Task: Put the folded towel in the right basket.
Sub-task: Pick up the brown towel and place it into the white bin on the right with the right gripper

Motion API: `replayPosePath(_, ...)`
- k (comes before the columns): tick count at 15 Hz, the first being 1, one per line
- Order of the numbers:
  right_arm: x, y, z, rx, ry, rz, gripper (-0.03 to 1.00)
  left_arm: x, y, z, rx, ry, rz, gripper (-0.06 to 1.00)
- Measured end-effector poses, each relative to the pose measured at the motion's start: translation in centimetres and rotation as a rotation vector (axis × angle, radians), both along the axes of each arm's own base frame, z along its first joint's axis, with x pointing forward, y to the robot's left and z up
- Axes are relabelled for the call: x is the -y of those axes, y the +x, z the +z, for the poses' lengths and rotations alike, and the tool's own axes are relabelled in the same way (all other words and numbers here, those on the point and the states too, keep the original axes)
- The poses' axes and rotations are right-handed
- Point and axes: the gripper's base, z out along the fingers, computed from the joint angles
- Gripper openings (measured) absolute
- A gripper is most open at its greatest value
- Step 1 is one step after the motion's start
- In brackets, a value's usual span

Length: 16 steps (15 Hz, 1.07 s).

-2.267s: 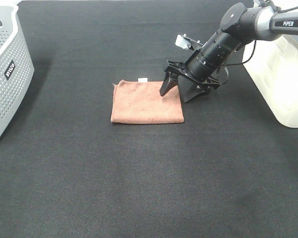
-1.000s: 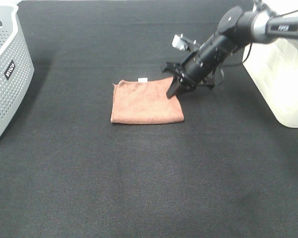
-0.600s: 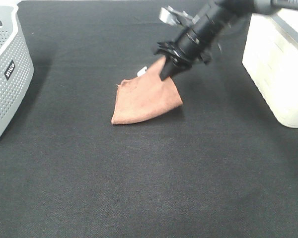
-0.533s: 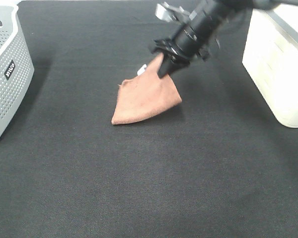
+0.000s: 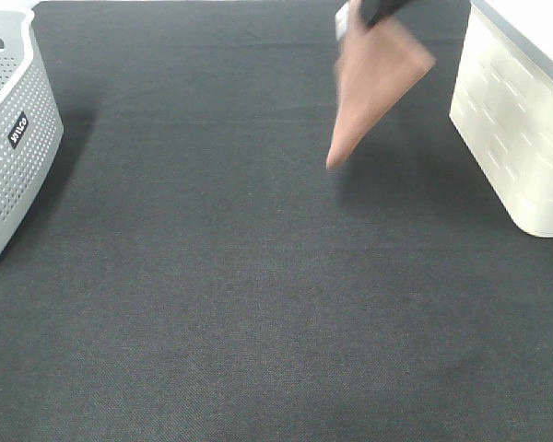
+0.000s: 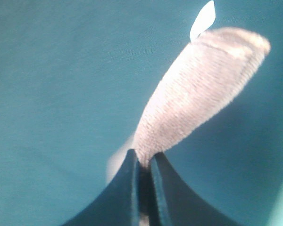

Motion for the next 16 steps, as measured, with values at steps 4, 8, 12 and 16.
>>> replayPosePath(4, 4.8, -1.1, 4.3, 0.104, -0.003, -0.115, 0.01, 0.0, 0.0, 0.0, 0.0, 0.0, 0.0, 0.87)
replayPosePath(8, 16.2, -0.1, 5.4, 0.108, 0.15, -0.34, 0.01, 0.0, 0.0, 0.0, 0.0, 0.0, 0.0, 0.87)
replayPosePath(12, 26.1, 0.7, 3.9, 0.123, 0.378, -0.513, 0.01, 0.0, 0.0, 0.0, 0.0, 0.0, 0.0, 0.87)
replayPosePath(16, 29.9, 2.1, 0.6, 0.112, 0.364, -0.599, 0.01, 0.0, 0.0, 0.0, 0.0, 0.0, 0.0, 0.87)
